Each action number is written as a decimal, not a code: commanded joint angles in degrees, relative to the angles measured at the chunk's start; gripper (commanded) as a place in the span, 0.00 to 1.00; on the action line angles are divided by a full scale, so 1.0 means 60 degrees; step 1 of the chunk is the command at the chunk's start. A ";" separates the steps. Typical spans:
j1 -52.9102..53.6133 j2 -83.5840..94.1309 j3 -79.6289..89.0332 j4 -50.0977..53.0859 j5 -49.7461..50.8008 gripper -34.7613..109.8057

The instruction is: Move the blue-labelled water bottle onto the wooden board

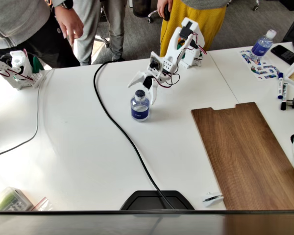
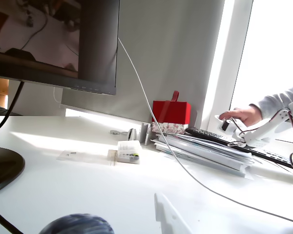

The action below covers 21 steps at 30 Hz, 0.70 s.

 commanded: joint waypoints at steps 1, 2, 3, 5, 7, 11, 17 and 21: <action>-0.0117 0.0542 -0.0059 -0.0322 0.0044 0.49; -0.0161 0.0571 -0.0059 -0.0381 0.0146 0.43; -0.0205 0.0601 -0.0059 -0.0425 0.0308 0.34; -0.0234 0.0703 -0.0059 -0.0425 0.0439 0.24; -0.0249 0.0762 -0.0059 -0.0322 0.0469 0.24; -0.0293 0.0835 -0.0103 -0.0234 0.0469 0.24; -0.0278 0.0762 -0.0103 -0.0249 0.0190 0.38; -0.0278 0.0850 -0.0132 -0.0161 0.0293 0.47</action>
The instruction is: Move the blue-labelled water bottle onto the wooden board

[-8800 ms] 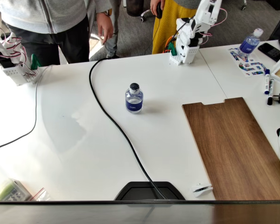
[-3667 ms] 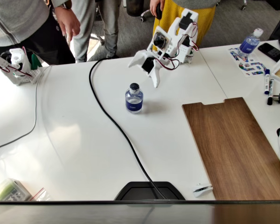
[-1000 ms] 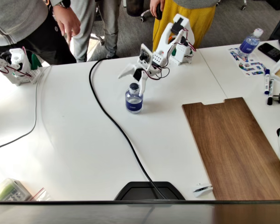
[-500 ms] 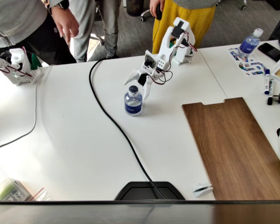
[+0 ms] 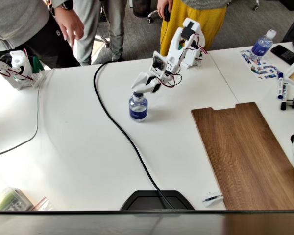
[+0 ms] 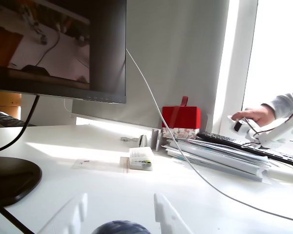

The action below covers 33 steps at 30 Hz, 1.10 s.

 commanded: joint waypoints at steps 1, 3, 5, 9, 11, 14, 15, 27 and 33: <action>0.0088 0.0762 -0.0176 0.0015 -0.0103 0.47; 0.0103 0.0762 -0.0264 0.0103 -0.0103 0.47; 0.0132 0.0688 -0.0381 0.0190 -0.0103 0.47; 0.0278 0.0352 -0.0864 0.0381 -0.0146 0.47; 0.0381 0.0146 -0.1128 0.0439 -0.0146 0.47; 0.0542 -0.0293 -0.1655 0.0557 -0.0176 0.47; 0.0601 -0.0469 -0.1890 0.0601 -0.0205 0.47; 0.0820 -0.1567 -0.3018 0.0513 -0.0366 0.47; 0.0674 -0.1699 -0.3018 0.0220 -0.0454 0.47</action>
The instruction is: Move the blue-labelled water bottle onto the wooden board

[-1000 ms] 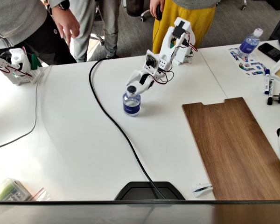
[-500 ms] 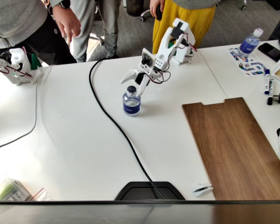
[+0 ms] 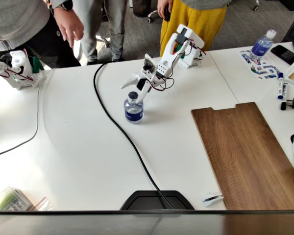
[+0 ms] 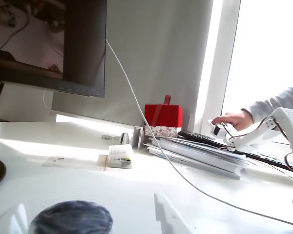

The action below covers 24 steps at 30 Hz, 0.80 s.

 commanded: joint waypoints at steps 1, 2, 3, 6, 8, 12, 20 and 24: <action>-0.0015 0.0205 -0.0308 -0.0308 -0.0146 0.47; -0.0015 0.0205 -0.0308 -0.0308 -0.0146 0.47; -0.0029 0.0205 -0.0308 -0.0308 -0.0146 0.47; -0.0044 0.0161 -0.0308 -0.0322 -0.0146 0.47; -0.0059 0.0146 -0.0308 -0.0352 -0.0146 0.47; -0.0103 0.0073 -0.0396 -0.0366 -0.0146 0.47; -0.0234 -0.1450 -0.2915 0.0176 -0.0366 0.47; -0.0293 -0.1450 -0.2915 0.0205 -0.0366 0.46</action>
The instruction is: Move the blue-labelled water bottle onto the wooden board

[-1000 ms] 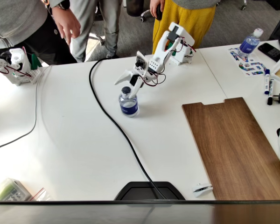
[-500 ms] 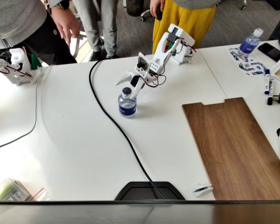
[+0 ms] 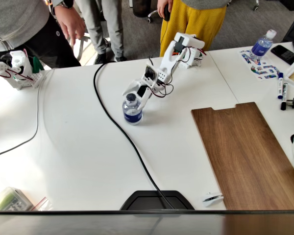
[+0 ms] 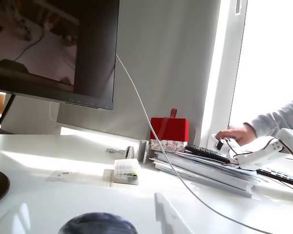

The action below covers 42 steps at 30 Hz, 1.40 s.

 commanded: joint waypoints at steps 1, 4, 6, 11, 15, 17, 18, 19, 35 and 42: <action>-0.0015 0.0234 -0.0366 -0.0059 -0.0205 0.41; -0.0029 0.0234 -0.0366 -0.0015 -0.0132 0.27; -0.0029 0.0234 -0.0366 0.0044 -0.0132 0.24; -0.0029 0.0234 -0.0366 0.0073 -0.0117 0.24; -0.0044 0.0249 -0.0366 0.0103 -0.0044 0.24; -0.0044 0.0352 -0.0366 0.0249 0.0000 0.24; -0.0073 0.0454 -0.0366 0.0322 0.0117 0.24; -0.0103 0.0571 -0.0366 0.0439 0.0220 0.24; -0.1333 0.4688 -0.0381 0.3296 0.1450 0.24; -0.2373 0.5273 -0.0381 0.2578 0.0967 0.24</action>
